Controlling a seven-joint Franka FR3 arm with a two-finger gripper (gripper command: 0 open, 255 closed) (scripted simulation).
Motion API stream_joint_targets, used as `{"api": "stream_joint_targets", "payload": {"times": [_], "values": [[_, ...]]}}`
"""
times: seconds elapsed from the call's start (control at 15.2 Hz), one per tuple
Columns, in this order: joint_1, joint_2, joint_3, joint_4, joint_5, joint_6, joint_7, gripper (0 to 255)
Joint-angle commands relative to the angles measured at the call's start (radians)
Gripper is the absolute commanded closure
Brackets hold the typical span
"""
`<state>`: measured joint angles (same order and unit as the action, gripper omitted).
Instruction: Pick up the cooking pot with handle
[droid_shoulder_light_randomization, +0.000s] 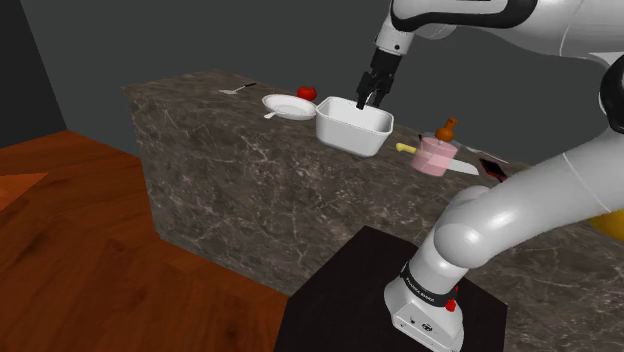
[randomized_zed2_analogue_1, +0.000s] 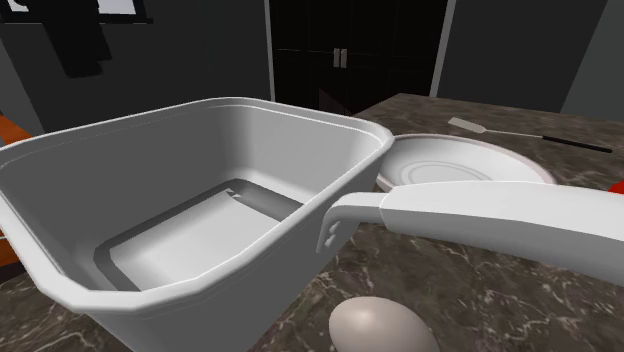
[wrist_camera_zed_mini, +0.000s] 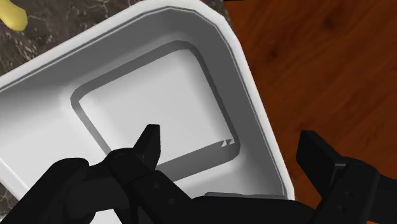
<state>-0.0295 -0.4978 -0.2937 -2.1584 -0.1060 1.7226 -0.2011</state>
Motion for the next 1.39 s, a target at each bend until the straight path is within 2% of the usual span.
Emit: {"api": "stream_joint_targets", "payload": {"times": [0.0, 0.33, 0.59, 0.79, 0.99, 1.06, 1.32], "values": [[-0.002, 0.063, -0.054, 0.045, 0.008, 0.011, -0.072, 0], [-0.001, 0.249, -0.173, 0.198, 0.07, 0.01, -0.244, 0], [-0.018, 0.427, -0.256, 0.351, 0.16, -0.015, -0.392, 0], [-0.055, 0.579, -0.3, 0.489, 0.249, -0.055, -0.505, 0], [-0.123, 0.742, -0.32, 0.652, 0.344, -0.115, -0.605, 0], [-0.136, 0.762, -0.318, 0.674, 0.355, -0.124, -0.615, 0], [-0.131, 0.759, -0.314, 0.616, 0.354, -0.069, -0.621, 0]]}}
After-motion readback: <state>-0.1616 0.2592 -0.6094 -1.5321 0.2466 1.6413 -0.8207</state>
